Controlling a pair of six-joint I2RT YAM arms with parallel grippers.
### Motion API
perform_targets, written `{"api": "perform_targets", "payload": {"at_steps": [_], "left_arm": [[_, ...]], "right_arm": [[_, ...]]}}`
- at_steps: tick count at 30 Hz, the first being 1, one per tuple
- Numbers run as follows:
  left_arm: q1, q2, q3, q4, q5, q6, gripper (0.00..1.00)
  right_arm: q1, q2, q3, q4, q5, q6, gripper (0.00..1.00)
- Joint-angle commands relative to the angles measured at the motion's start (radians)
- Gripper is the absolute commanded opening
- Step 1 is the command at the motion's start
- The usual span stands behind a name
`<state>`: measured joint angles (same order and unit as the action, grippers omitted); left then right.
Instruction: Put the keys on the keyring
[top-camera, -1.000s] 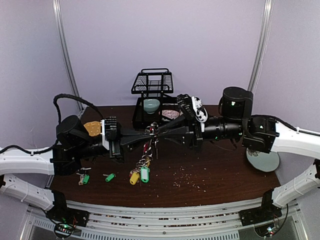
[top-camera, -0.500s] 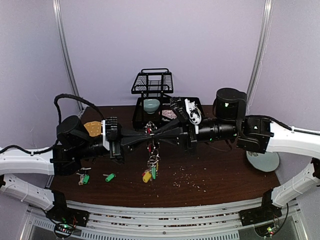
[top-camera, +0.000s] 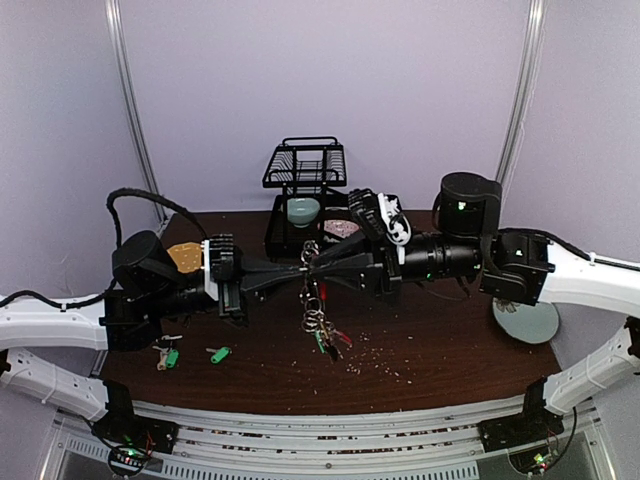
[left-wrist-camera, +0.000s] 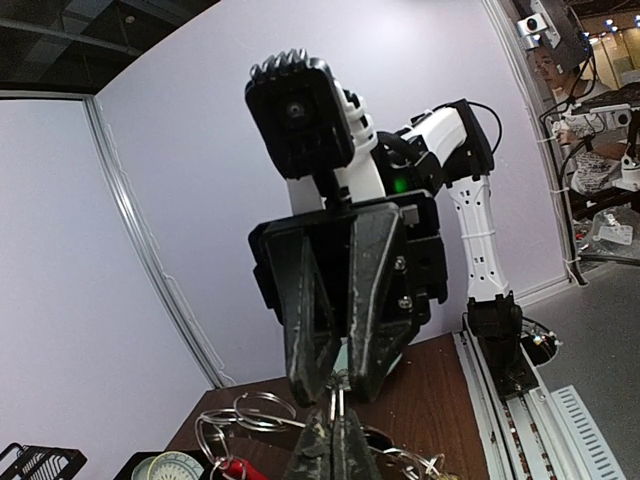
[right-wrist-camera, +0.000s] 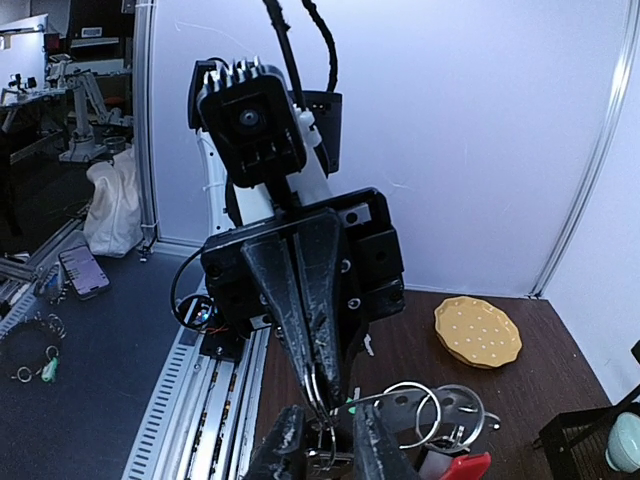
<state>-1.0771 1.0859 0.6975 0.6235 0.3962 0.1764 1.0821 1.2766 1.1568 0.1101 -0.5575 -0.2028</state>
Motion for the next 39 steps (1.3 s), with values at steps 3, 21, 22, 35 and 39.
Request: {"api": "perform_targets", "payload": {"at_steps": [3, 21, 22, 35, 39], "left_arm": [[-0.004, -0.019, 0.011, 0.050, -0.005, 0.014, 0.00], [-0.004, -0.037, 0.099, -0.325, -0.179, 0.071, 0.35], [-0.004, -0.039, 0.121, -0.378, -0.196, 0.080, 0.35], [-0.004, 0.045, 0.246, -0.517, -0.152, 0.066, 0.28], [-0.004, 0.073, 0.256, -0.529, -0.117, 0.064, 0.27]], "right_arm": [[-0.001, 0.022, 0.027, 0.025, -0.035, 0.024, 0.18], [0.018, 0.051, 0.293, -0.594, 0.315, -0.213, 0.00], [0.031, 0.069, 0.327, -0.666, 0.376, -0.234, 0.00], [0.120, 0.166, 0.486, -0.798, 0.516, -0.317, 0.00], [0.130, 0.177, 0.491, -0.783, 0.512, -0.318, 0.00]]}}
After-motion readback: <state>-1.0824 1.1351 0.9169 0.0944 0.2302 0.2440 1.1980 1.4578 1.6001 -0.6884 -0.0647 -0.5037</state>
